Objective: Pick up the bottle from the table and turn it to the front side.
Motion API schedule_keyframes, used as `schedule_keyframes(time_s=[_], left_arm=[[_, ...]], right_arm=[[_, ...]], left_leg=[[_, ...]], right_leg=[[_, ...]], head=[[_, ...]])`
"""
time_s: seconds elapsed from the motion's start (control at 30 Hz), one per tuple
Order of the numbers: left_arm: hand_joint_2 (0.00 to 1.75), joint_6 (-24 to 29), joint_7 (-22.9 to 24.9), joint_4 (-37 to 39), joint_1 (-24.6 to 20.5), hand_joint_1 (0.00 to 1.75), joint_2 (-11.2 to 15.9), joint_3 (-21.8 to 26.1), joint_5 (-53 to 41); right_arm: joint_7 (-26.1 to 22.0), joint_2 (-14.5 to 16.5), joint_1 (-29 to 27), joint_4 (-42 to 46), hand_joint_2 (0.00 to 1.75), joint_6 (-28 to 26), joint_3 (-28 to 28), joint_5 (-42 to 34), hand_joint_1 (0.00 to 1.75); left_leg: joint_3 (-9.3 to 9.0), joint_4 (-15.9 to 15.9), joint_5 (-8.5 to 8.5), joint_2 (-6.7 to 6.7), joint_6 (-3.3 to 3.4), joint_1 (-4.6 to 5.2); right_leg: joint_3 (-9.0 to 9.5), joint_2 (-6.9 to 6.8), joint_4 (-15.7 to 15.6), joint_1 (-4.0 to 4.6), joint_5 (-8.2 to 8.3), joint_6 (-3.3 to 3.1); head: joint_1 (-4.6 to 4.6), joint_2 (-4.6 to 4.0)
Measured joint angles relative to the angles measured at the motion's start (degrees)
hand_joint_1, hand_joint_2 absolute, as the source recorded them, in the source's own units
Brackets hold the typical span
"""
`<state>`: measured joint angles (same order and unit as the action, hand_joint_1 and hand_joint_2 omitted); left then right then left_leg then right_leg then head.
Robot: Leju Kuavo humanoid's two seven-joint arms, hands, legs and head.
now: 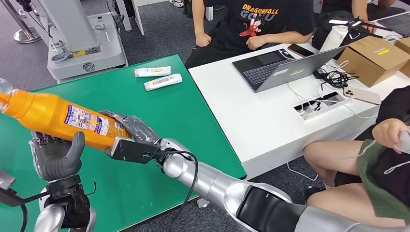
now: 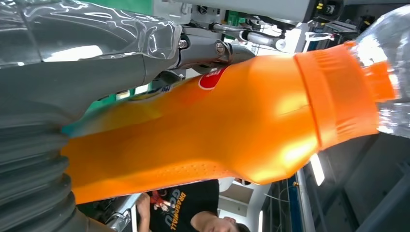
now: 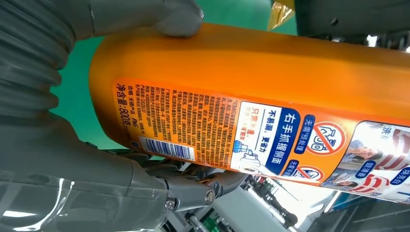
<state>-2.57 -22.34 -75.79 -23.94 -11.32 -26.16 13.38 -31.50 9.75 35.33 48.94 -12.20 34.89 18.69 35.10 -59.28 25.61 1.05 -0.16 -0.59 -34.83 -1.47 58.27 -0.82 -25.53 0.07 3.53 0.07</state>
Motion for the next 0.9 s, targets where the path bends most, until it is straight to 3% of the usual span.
schedule_keyframes(time_s=[0.9], left_arm=[[1.75,2.2,-2.1,2.6,0.1,0.0,2.1,0.5,-0.1]], right_arm=[[-3.5,0.4,2.5,-4.9,1.75,8.9,5.5,-0.9,1.75]], left_leg=[[0.02,0.0,0.0,0.01,0.0,0.0]], right_leg=[[-0.03,0.01,0.0,0.0,0.0,0.0]], head=[[0.01,0.0]])
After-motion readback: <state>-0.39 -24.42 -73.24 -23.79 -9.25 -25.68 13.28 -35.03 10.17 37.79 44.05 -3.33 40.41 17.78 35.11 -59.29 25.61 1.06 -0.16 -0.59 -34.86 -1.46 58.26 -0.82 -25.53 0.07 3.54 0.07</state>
